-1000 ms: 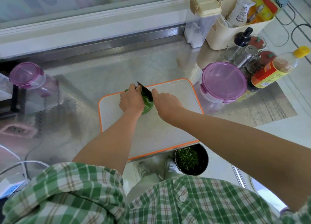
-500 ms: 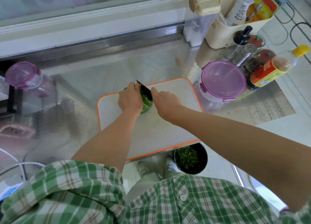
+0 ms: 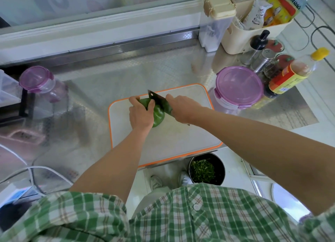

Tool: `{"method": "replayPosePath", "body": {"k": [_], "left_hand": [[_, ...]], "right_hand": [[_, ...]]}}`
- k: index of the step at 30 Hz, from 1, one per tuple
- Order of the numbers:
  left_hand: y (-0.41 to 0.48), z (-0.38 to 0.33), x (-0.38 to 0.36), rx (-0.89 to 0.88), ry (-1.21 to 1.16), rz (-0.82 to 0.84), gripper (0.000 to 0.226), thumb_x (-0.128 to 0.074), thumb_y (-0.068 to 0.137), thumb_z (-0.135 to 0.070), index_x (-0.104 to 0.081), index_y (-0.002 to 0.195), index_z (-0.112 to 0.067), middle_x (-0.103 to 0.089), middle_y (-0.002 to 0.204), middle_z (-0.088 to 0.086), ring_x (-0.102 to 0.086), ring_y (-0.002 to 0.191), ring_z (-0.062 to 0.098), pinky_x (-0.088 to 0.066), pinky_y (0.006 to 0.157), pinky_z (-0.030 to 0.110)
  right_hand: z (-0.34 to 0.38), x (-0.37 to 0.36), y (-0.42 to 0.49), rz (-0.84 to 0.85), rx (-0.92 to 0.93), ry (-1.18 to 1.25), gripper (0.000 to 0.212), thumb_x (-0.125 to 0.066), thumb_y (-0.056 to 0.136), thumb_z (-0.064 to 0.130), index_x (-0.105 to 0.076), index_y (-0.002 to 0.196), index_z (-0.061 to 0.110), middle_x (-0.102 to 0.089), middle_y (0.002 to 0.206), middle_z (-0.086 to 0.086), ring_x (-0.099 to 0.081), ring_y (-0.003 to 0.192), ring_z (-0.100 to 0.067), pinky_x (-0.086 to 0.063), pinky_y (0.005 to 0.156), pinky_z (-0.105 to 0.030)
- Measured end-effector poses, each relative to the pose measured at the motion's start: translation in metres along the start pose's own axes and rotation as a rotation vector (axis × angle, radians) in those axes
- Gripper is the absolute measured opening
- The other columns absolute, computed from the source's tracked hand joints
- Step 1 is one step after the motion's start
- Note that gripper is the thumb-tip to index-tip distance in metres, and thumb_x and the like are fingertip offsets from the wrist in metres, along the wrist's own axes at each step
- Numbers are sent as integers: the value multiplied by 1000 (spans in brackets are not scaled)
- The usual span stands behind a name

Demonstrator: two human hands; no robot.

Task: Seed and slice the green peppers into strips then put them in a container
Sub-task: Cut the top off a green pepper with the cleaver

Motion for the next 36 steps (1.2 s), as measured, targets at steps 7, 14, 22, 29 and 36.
{"method": "replayPosePath", "body": {"k": [7,14,22,29,36], "left_hand": [[10,-4,3,-3,43,1,39,-48,99,-39,-39,126,-12,-53,114,22,-54,104,41,-37,80,36],[17,-2,0,-52,107,-2,39,-47,100,-37,-40,125,-8,-54,115,22,-53,107,41,-34,77,36],[33,-8,4,-59,159,55,41,-46,100,-41,-39,123,-8,-56,115,24,-55,105,41,-34,73,35],[34,-3,6,-78,164,74,38,-47,100,-40,-41,121,-8,-57,115,23,-56,104,41,-36,74,36],[32,-7,4,-71,199,69,40,-46,100,-38,-39,123,-6,-56,117,24,-55,106,41,-34,75,37]], "right_hand": [[6,9,3,56,-42,51,29,-50,89,6,-39,115,5,-46,92,-12,-45,79,-28,-35,64,-34],[14,6,3,33,-72,52,29,-48,88,2,-39,115,5,-42,88,-8,-47,79,-27,-32,62,-34],[14,14,15,95,-110,64,29,-49,91,7,-39,119,4,-55,104,-16,-51,84,-29,-33,64,-33],[26,21,13,115,-136,28,33,-50,89,3,-39,121,3,-54,111,-15,-51,86,-29,-33,66,-31],[32,7,4,36,-167,71,26,-46,89,-1,-39,113,8,-55,107,-14,-59,99,-33,-33,66,-32]]}}
Point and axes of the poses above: each hand's wrist, its own y-axis towards the middle knuckle, its own x-axis out of the back of the hand, z = x × y, the point moved 1 cm from there along y, towards the middle knuckle
